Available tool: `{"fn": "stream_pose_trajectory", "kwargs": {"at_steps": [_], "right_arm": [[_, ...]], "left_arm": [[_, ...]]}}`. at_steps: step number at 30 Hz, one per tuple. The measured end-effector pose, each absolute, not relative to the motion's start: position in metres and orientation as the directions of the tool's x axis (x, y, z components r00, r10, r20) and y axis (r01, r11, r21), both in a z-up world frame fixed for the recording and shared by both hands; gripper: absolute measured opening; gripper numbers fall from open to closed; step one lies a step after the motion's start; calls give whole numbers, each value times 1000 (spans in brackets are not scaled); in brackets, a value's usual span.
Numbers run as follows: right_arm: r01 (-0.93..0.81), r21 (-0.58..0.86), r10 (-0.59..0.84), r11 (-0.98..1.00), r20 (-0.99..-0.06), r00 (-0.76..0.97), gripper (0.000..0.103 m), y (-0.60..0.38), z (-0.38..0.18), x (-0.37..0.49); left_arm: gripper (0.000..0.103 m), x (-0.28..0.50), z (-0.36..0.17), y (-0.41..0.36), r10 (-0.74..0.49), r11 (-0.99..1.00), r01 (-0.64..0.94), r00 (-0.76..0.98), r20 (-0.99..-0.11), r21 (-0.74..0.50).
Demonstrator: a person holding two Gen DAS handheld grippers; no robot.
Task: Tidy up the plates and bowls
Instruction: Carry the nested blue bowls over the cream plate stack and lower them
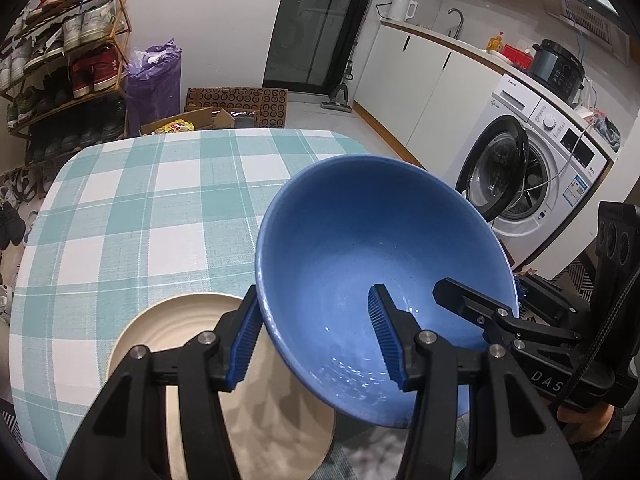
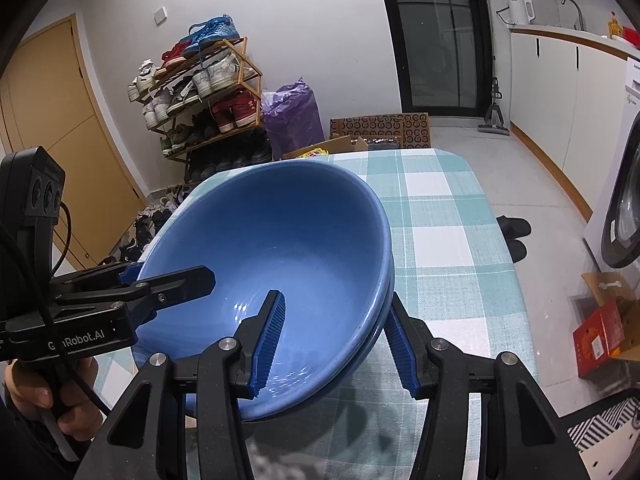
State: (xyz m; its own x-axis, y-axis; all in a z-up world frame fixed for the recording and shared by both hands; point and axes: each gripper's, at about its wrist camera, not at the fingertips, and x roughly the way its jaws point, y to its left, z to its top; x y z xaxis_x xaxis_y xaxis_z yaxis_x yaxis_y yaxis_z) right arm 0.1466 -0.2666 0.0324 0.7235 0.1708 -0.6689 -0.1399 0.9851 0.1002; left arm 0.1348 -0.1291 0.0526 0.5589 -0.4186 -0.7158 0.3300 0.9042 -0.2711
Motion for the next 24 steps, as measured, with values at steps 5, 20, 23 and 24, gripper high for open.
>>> {"fn": "stream_pose_trajectory", "kwargs": {"at_steps": [5,20,23,24], "right_arm": [[-150,93,173,984,-669,723,52,-259,37,143],[-205,86,208,975,-673,710,52,-220,41,141],[-218,86,218,972,-677,703,52,-211,40,142],[-223,85,220,971,-679,700,52,-208,39,142]], "left_arm": [[53,131,56,-122,-415,907,321,568,-711,-273],[53,116,61,-85,-374,927,262,600,-707,-268],[53,114,60,-77,-366,931,250,604,-708,-268],[53,113,60,-75,-363,932,246,606,-707,-268]]}}
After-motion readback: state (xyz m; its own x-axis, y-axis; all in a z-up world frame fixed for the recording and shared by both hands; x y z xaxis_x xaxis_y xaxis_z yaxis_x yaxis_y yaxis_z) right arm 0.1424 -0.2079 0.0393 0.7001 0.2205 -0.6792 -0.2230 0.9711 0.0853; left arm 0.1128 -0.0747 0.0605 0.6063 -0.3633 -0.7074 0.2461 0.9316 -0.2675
